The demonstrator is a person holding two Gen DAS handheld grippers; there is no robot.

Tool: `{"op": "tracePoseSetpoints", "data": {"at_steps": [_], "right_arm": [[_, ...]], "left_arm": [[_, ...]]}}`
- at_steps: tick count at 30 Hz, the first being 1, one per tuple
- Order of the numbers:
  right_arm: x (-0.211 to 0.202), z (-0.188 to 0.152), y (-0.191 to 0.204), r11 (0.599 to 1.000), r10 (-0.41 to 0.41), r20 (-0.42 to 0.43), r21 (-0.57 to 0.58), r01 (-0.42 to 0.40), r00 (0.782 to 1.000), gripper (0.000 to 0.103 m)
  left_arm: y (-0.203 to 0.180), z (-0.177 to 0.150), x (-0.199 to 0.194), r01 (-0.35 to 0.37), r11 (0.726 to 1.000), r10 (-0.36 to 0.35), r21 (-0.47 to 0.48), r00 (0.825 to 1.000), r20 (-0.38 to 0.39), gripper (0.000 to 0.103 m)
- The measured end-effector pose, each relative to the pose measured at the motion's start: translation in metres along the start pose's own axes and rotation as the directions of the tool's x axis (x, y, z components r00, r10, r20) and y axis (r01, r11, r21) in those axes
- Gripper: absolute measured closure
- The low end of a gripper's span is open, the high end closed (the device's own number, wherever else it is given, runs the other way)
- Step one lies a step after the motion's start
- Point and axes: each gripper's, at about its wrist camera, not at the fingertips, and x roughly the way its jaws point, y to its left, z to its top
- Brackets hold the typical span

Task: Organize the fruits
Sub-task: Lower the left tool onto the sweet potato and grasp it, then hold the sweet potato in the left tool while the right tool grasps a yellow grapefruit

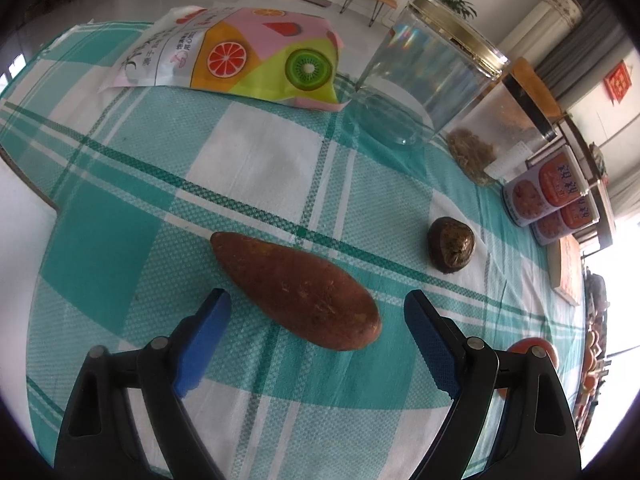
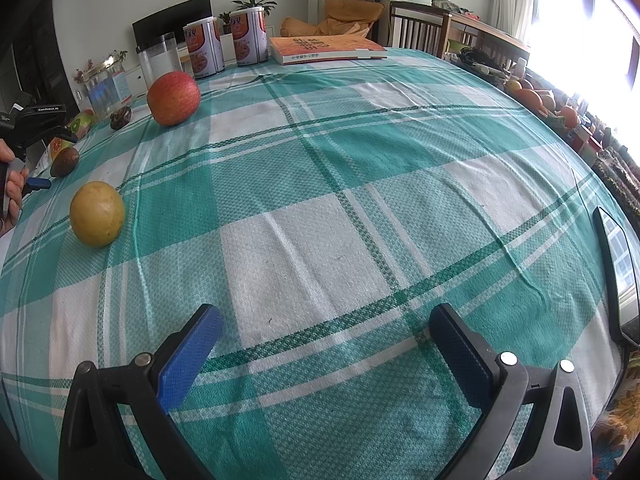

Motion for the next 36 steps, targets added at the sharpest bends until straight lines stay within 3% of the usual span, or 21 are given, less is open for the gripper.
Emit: {"op": "tracePoseSetpoints", "data": {"at_steps": [4, 9, 11, 15, 18, 22, 31, 36], "right_arm": [[0.0, 0.0, 0.0, 1.0, 0.0, 0.0, 0.0, 0.0, 1.0, 0.0], [0.0, 0.0, 0.0, 1.0, -0.001, -0.001, -0.002, 0.001, 1.0, 0.0], [0.0, 0.0, 0.001, 1.0, -0.001, -0.001, -0.003, 0.001, 1.0, 0.0], [0.001, 0.0, 0.001, 1.0, -0.001, -0.001, -0.003, 0.001, 1.0, 0.0], [0.0, 0.0, 0.001, 1.0, -0.001, -0.001, -0.003, 0.001, 1.0, 0.0], [0.001, 0.0, 0.001, 1.0, -0.002, -0.001, -0.003, 0.002, 1.0, 0.0], [0.0, 0.0, 0.001, 1.0, -0.001, -0.001, -0.003, 0.001, 1.0, 0.0], [0.0, 0.0, 0.001, 1.0, -0.002, -0.001, -0.003, 0.002, 1.0, 0.0]], "left_arm": [[-0.012, 0.005, 0.003, -0.075, 0.995, 0.073, 0.064, 0.997, 0.033, 0.014], [-0.015, 0.005, 0.012, -0.136, 0.98, 0.135, 0.145, 0.991, 0.02, 0.015], [-0.013, 0.004, 0.01, -0.154, 0.976, 0.148, 0.154, 0.988, 0.048, 0.023], [-0.013, 0.0, 0.003, -0.151, 0.966, 0.139, 0.21, 0.988, 0.073, 0.054], [-0.019, -0.015, -0.004, -0.161, 0.936, 0.147, 0.312, 0.987, 0.07, 0.055], [-0.018, -0.055, -0.029, -0.127, 0.9, 0.114, 0.417, 0.992, 0.056, 0.055], [-0.005, -0.175, -0.099, -0.004, 0.868, 0.007, 0.496, 1.0, -0.004, 0.055], [0.006, -0.238, -0.115, 0.016, 0.818, 0.001, 0.575, 1.0, -0.029, 0.055]]}}
